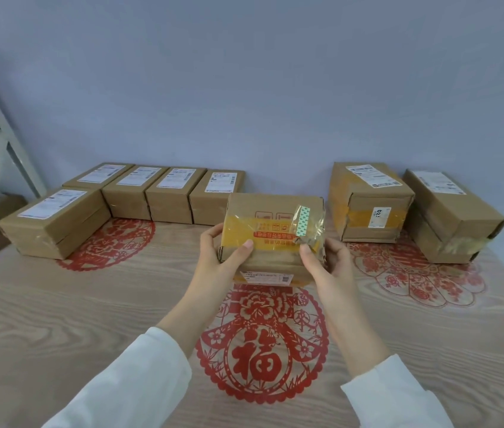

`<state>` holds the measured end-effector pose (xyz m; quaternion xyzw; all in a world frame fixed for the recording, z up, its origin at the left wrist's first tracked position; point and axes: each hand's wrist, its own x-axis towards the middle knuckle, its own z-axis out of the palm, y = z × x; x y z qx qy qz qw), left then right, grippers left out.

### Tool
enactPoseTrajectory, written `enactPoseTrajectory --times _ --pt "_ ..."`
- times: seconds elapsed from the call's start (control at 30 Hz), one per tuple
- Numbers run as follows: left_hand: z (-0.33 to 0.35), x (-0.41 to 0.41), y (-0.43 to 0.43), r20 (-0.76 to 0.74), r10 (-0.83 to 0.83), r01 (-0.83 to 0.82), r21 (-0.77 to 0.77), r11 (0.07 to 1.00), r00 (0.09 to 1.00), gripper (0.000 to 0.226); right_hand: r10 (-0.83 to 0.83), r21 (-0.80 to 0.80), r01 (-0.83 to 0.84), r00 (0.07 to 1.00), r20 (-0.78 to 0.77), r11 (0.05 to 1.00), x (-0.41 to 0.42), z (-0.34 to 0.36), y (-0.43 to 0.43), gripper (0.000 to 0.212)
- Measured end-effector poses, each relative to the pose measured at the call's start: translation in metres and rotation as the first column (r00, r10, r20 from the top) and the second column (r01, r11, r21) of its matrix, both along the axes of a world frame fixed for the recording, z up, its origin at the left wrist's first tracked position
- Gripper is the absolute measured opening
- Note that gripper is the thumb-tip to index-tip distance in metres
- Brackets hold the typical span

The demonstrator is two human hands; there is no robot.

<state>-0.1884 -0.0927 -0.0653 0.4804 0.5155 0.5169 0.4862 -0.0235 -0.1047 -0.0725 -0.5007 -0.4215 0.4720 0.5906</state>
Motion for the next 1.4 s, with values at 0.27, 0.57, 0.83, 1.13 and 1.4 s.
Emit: enactPoseTrajectory --times 0.27,0.57,0.83,1.13,1.4 --pt "-0.025 -0.003 0.012 -0.020 -0.093 0.093 0.034 0.995 0.995 0.063 -0.020 0.006 0.020 1.000 -0.008 1.000 -0.002 -0.019 0.005 0.046" --pt "-0.045 -0.016 -0.021 -0.019 -0.055 0.057 0.087 0.995 0.998 0.060 -0.056 0.122 0.057 0.998 -0.012 0.991 -0.017 -0.045 -0.025 0.035" --pt "-0.048 -0.021 -0.052 -0.015 -0.039 0.041 0.129 0.991 0.999 0.076 -0.068 0.124 0.055 0.992 0.106 0.991 -0.023 -0.046 -0.055 0.044" --pt "-0.044 -0.024 -0.062 -0.033 -0.010 0.016 0.163 0.986 0.999 0.053 -0.093 0.142 0.076 0.989 0.111 0.987 -0.026 -0.046 -0.067 0.044" --pt "-0.045 -0.029 -0.068 -0.033 -0.056 0.061 0.160 0.985 0.998 0.063 -0.040 0.125 0.034 0.998 0.049 0.992 -0.027 -0.043 -0.073 0.049"
